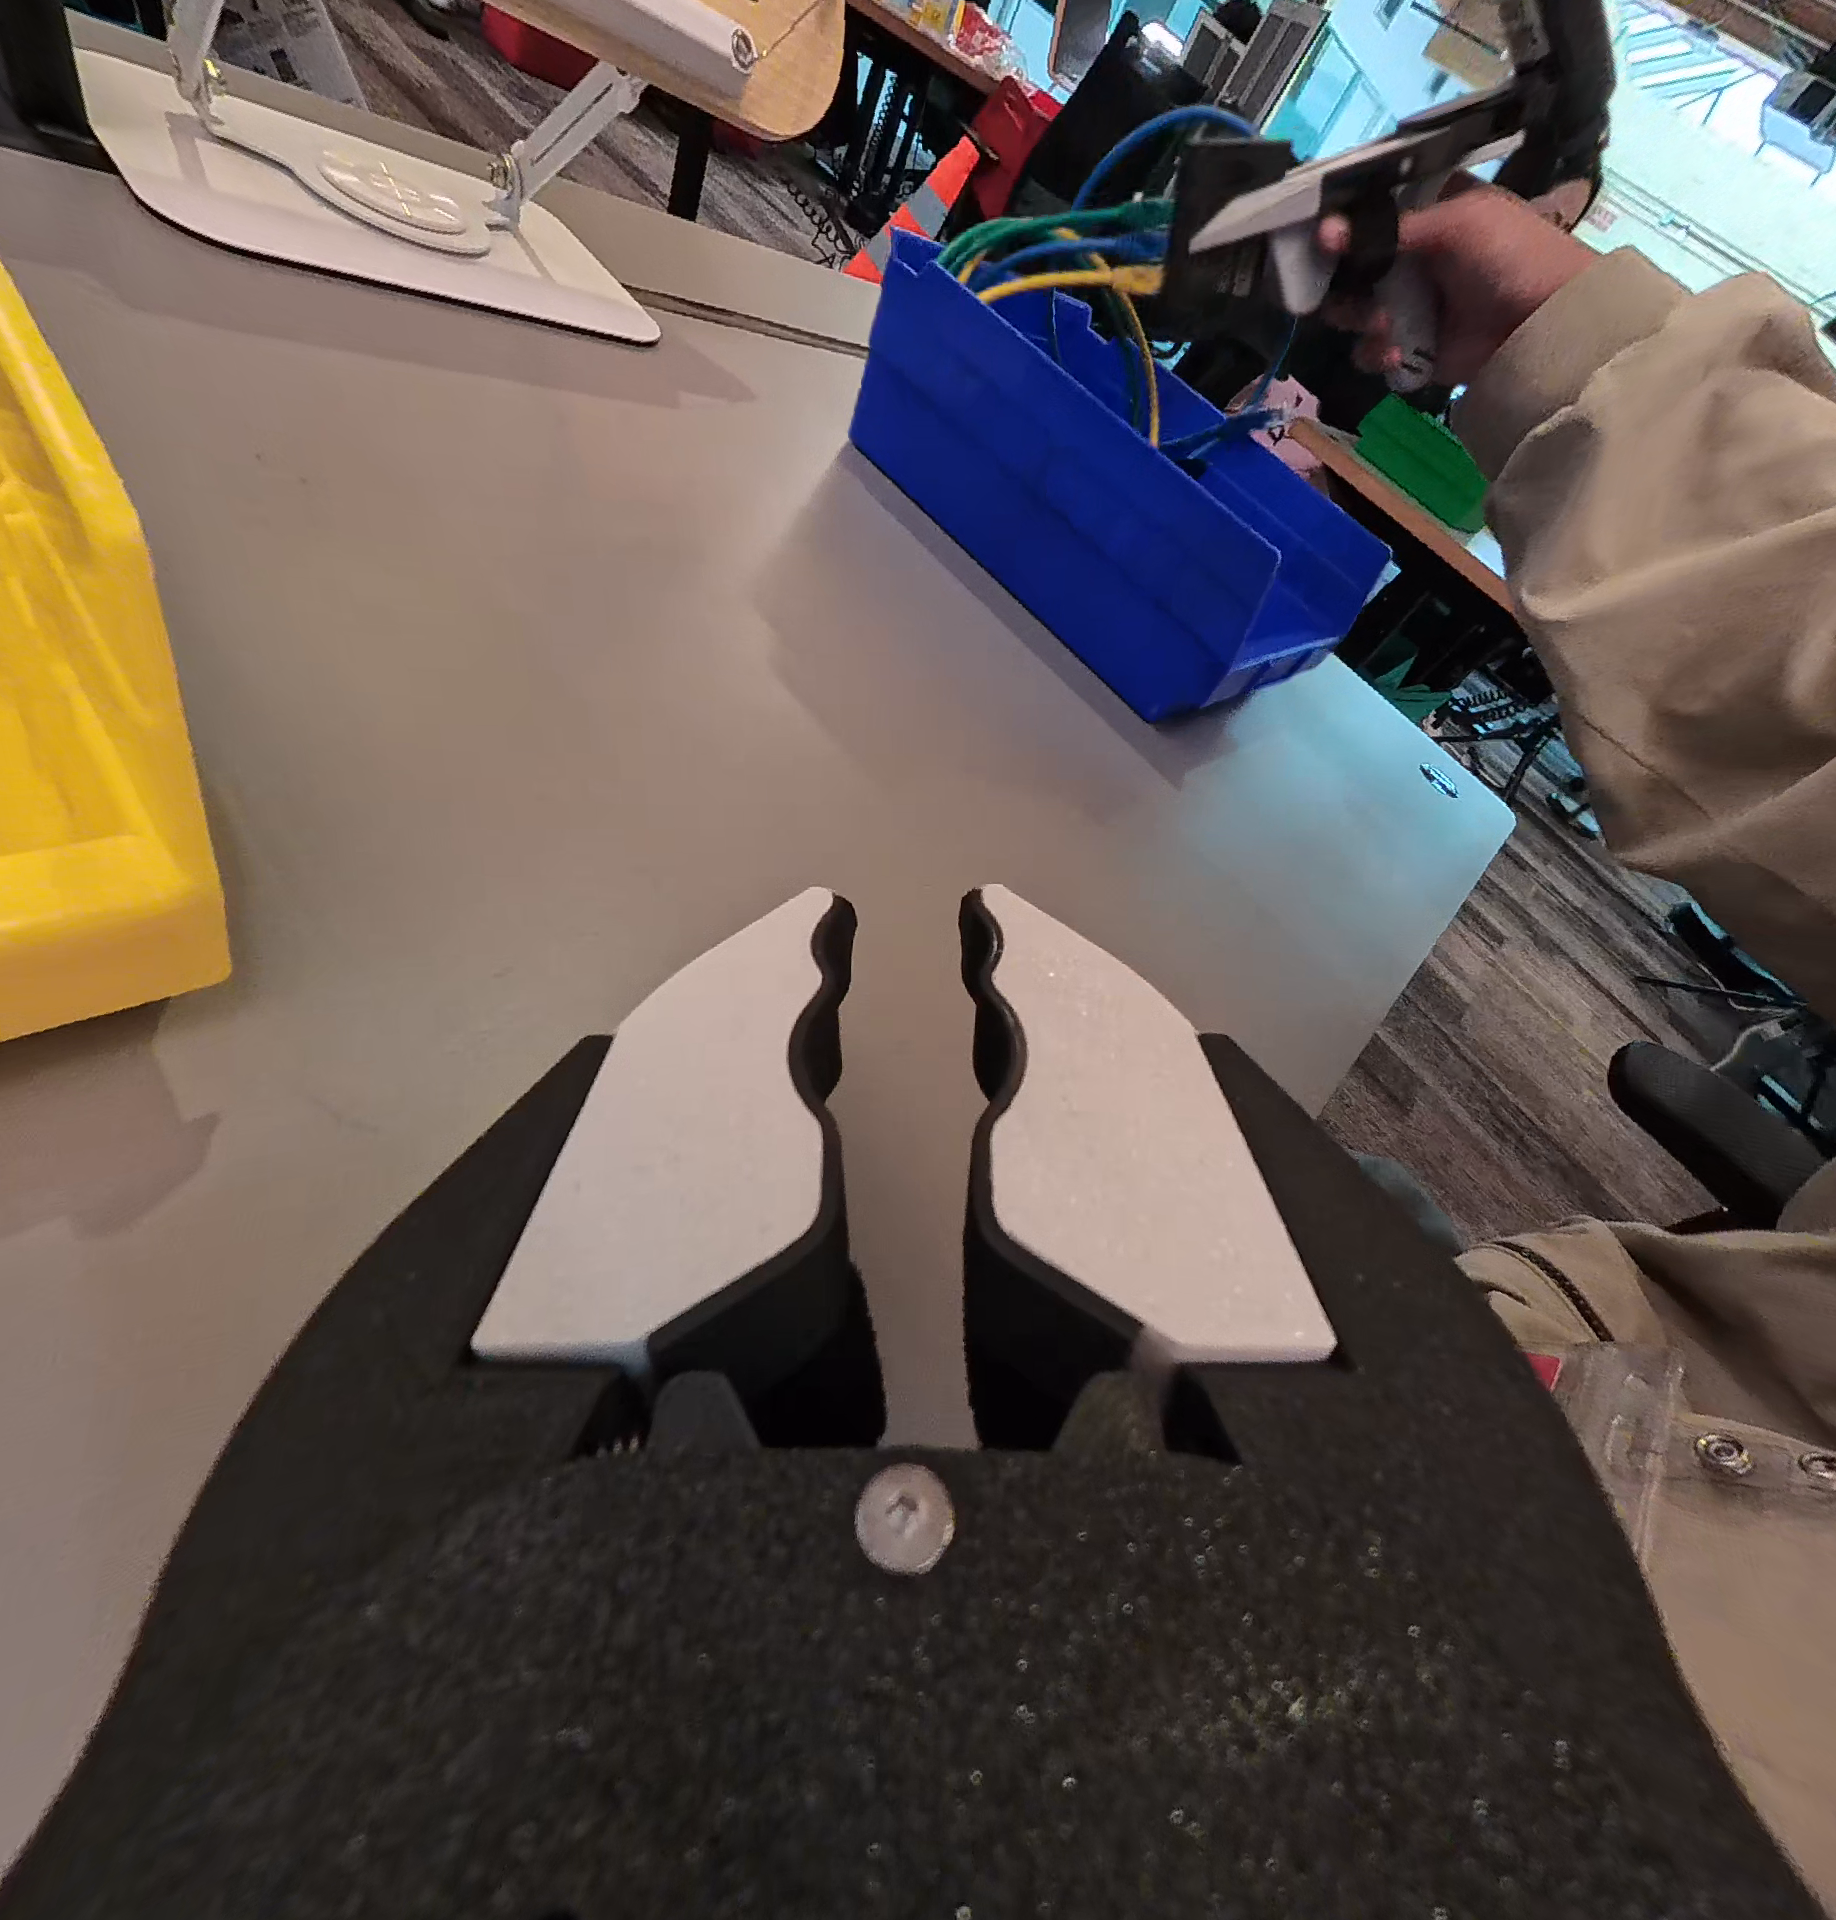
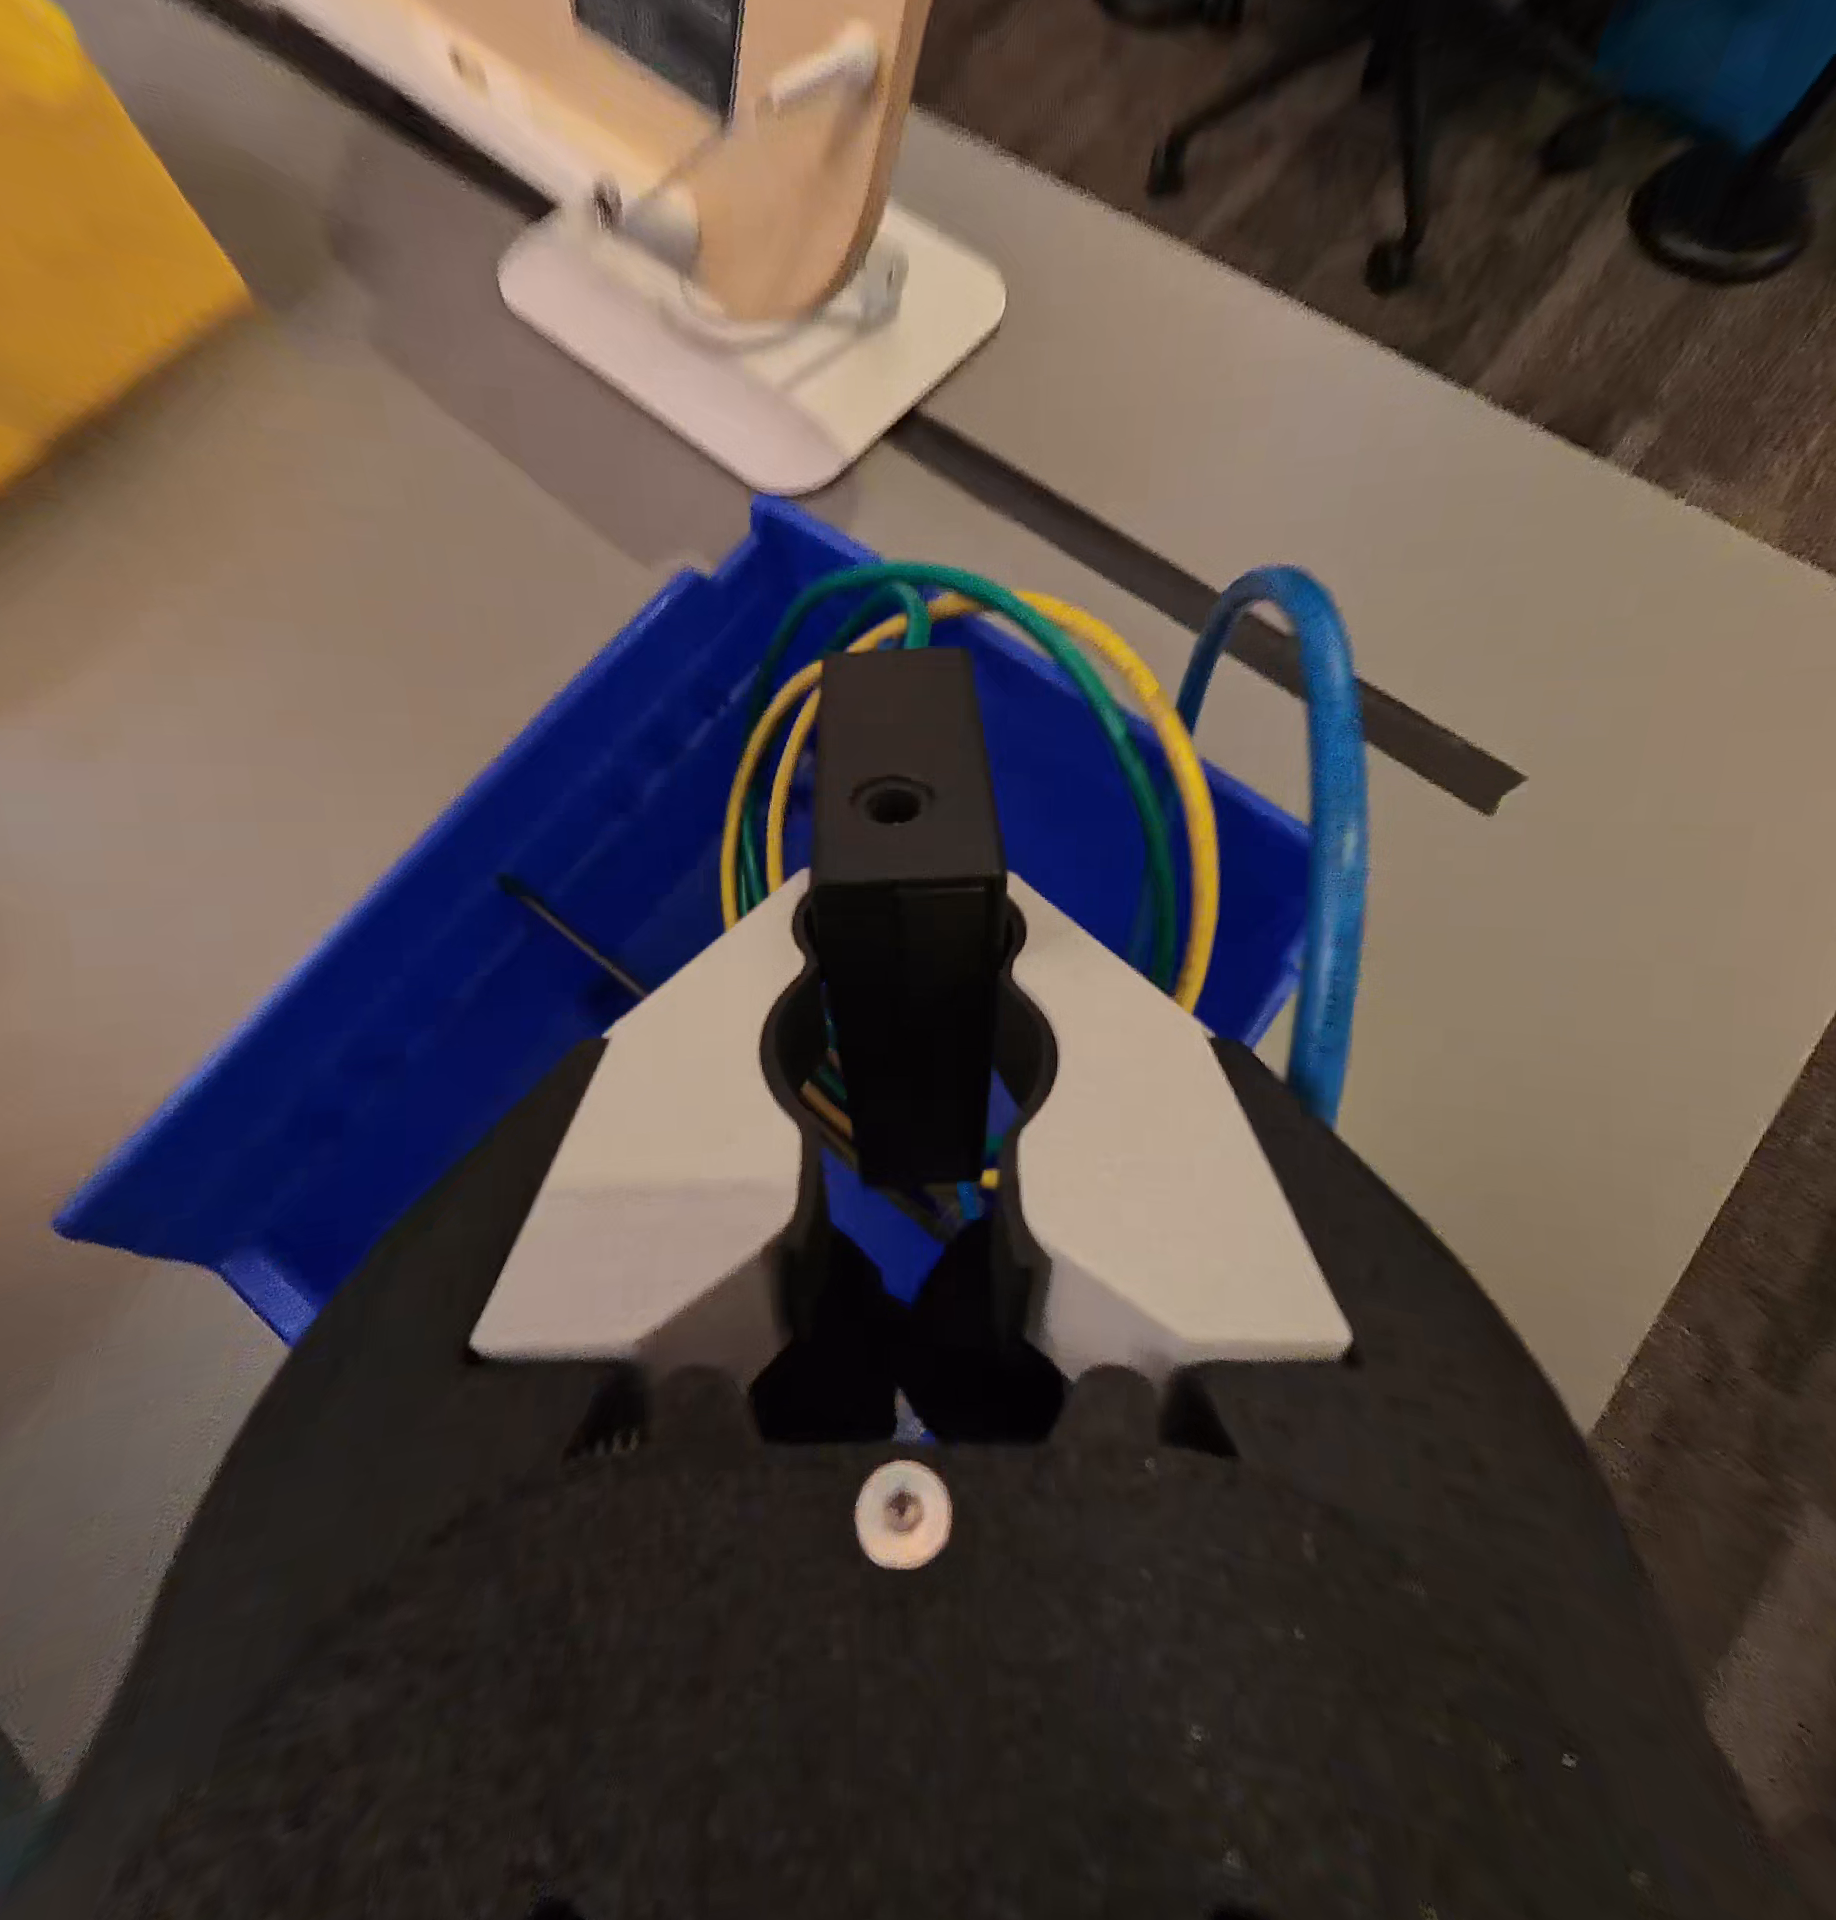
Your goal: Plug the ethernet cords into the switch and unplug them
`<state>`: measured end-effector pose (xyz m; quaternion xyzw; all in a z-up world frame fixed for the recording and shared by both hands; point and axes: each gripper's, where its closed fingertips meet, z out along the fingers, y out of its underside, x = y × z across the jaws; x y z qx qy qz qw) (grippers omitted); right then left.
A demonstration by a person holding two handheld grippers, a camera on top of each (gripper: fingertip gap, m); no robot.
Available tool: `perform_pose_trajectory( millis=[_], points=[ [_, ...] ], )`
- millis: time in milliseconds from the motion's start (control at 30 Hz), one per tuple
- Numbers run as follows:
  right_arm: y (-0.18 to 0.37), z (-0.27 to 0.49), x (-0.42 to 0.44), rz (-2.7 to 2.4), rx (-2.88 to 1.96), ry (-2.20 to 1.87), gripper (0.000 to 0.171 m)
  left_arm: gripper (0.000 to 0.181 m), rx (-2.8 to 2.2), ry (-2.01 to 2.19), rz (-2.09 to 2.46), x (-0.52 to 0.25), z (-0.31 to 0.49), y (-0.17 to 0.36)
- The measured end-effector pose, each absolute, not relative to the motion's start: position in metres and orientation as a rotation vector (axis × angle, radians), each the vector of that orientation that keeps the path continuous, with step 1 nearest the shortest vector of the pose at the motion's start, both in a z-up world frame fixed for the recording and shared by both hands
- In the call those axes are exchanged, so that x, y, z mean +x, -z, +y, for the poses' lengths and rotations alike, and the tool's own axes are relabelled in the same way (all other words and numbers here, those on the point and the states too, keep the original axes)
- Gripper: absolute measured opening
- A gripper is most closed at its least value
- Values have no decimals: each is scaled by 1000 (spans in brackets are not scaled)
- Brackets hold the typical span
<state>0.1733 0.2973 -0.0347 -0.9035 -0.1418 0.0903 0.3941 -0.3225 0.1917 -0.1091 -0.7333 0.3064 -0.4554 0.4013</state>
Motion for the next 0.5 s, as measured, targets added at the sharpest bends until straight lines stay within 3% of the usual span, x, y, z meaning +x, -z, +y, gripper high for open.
perform_pose_trajectory(
  millis=[33, 200, 367, 500],
  points=[
    [40, 298, 169, -385, -2325, -211, 29, 20, -1855, 1157, 776, -321, 191, 109],
    [48, 312, 152, -431, -2451, -68, 28, 20, -1852, 1145, 808, -317, 188, 110],
    [101, 304, 155, -498, -2672, 143, 30, 21, -1853, 1132, 807, -319, 187, 110],
    [104, 311, 149, -315, -2635, 41, 30, 22, -1849, 1121, 795, -322, 189, 109]
  ],
)
